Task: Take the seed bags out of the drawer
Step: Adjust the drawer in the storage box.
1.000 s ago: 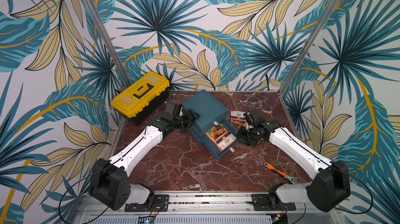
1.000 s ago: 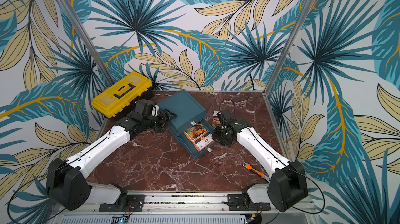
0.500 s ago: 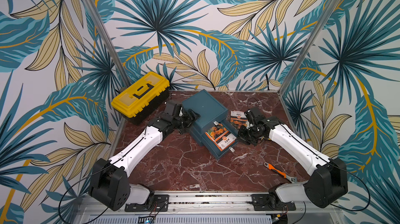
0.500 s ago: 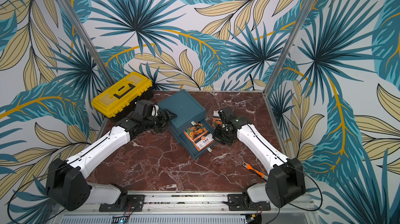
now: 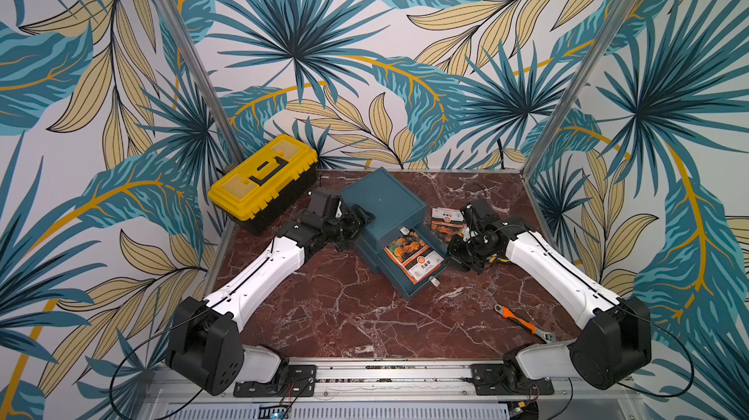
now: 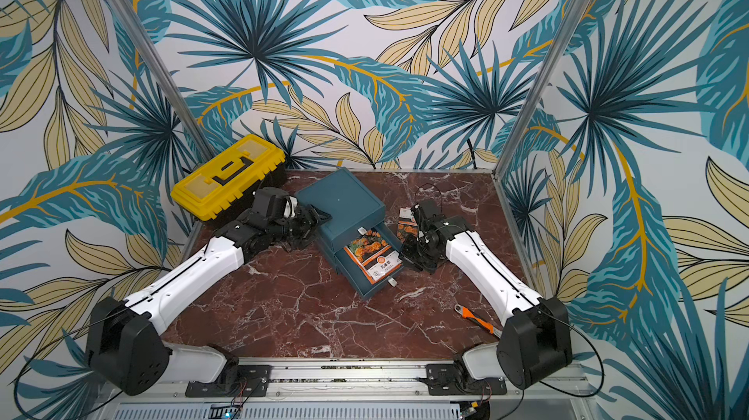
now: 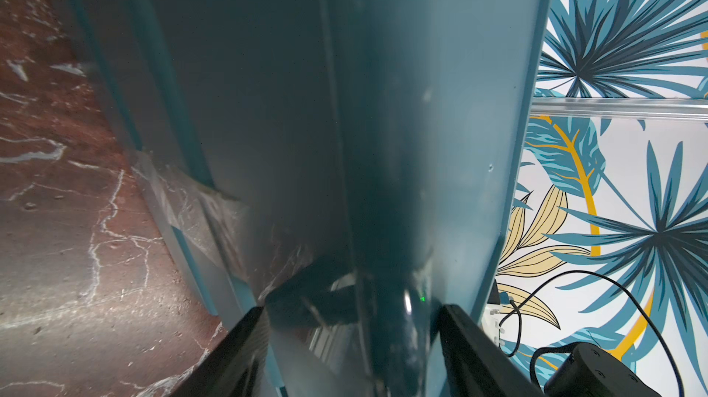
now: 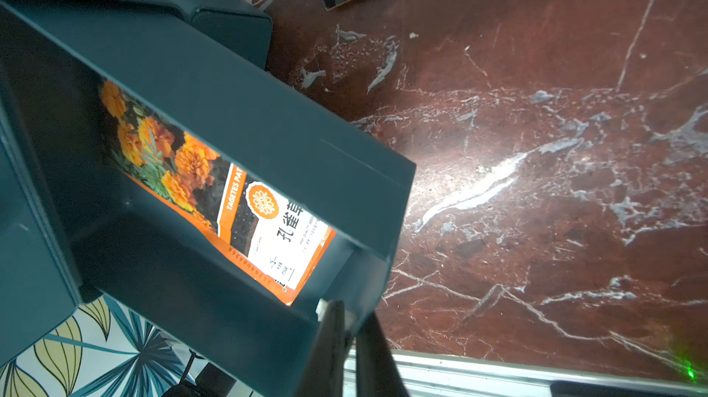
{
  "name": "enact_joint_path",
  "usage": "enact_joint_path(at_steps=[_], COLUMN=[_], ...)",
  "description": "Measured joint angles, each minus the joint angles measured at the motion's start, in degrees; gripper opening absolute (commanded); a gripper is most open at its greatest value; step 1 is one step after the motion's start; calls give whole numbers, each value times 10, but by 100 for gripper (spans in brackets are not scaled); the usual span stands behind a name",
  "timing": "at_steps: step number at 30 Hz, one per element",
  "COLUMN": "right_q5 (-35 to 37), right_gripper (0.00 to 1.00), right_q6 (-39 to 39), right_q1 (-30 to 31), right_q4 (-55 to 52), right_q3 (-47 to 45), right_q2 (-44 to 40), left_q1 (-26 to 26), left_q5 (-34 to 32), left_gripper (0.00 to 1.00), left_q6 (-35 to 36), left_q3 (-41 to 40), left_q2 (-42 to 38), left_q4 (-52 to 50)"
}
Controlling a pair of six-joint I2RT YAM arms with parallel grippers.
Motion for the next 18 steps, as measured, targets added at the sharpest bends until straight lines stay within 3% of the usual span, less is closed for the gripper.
enact_joint_path(at_steps=[18], right_q5=[-51], right_gripper=[0], right_q6=[-52], right_q1=[-35], right_q4=[-69], right_q3=[39], right_q2=[31], left_q1=[1], left_q5=[1], left_gripper=[74], left_q6=[-5], left_q3=[-6], left_q2=[-1], left_q4=[11])
